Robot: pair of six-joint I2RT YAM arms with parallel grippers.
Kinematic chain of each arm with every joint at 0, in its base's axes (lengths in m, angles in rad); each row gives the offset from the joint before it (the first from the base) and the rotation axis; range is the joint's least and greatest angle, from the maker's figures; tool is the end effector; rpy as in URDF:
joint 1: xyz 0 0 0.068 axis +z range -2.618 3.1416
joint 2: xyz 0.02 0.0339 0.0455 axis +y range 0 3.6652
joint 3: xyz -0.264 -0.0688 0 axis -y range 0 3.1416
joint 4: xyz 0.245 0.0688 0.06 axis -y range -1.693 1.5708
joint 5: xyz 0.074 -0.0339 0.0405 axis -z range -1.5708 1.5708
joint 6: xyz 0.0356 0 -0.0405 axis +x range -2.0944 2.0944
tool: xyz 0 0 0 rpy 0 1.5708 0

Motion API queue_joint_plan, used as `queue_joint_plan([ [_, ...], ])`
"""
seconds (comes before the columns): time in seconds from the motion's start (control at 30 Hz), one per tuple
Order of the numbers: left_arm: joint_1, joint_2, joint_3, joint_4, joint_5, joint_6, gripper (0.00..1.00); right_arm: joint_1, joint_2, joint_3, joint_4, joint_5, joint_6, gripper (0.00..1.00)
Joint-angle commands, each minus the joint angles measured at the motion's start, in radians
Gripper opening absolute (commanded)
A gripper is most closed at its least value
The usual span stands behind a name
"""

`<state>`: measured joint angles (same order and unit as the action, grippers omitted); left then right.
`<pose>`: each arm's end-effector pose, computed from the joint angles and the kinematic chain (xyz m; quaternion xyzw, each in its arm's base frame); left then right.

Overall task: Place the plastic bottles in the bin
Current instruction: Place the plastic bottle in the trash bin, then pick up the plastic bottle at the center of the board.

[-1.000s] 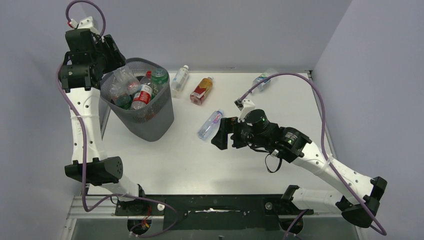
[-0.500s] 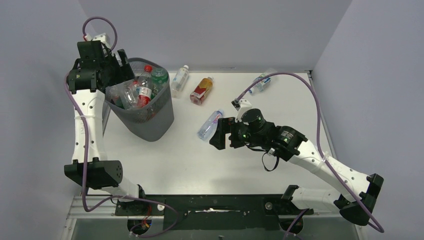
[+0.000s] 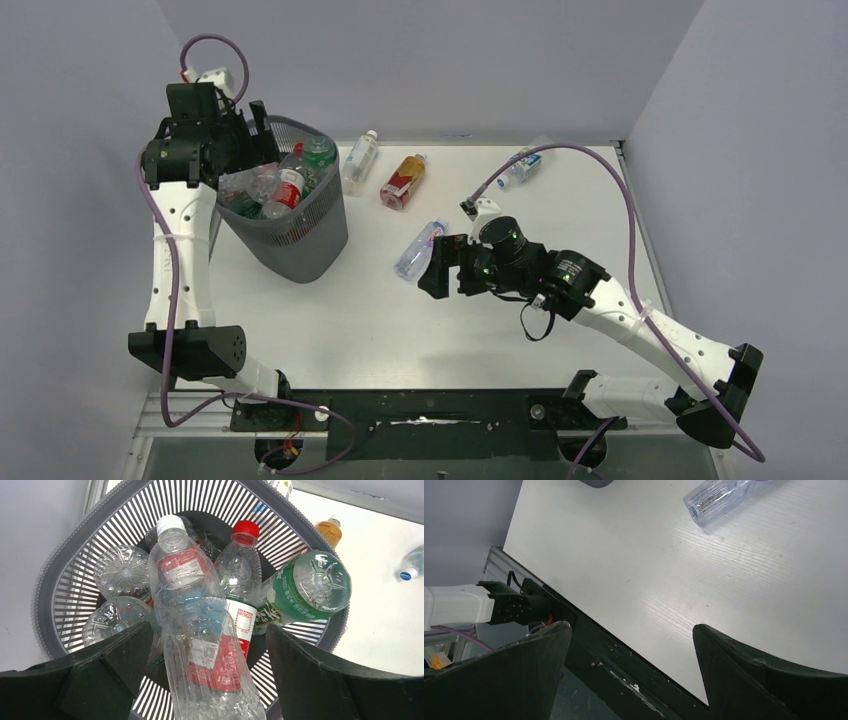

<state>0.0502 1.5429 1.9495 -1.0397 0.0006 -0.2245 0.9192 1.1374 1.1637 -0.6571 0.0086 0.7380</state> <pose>0.3019 0.0151 0.4646 -0.1220 0.8837 -0.0396 0.4501 0.1464 0.1914 0.3549 -0.0787 0.8881 0.3312 0.3089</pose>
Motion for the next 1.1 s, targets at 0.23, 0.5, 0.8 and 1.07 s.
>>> queue_joint_plan([
  [0.23, -0.064, -0.133, 0.152, 0.175, 0.202, -0.151, 0.85, -0.193, 0.034, 0.113, -0.081, 0.049, 0.010, 0.98],
  [0.5, -0.243, -0.127, 0.189, 0.214, 0.238, -0.228, 0.85, -0.494, 0.097, 0.161, -0.107, 0.013, -0.034, 0.98],
  [0.8, -0.540, -0.153, 0.085, 0.225, 0.121, -0.236, 0.85, -0.661, 0.286, 0.199, -0.036, 0.067, -0.051, 0.98],
  [1.07, -0.670, -0.221, -0.142, 0.228, 0.061, -0.213, 0.85, -0.720, 0.522, 0.314, 0.035, 0.085, -0.041, 0.98],
])
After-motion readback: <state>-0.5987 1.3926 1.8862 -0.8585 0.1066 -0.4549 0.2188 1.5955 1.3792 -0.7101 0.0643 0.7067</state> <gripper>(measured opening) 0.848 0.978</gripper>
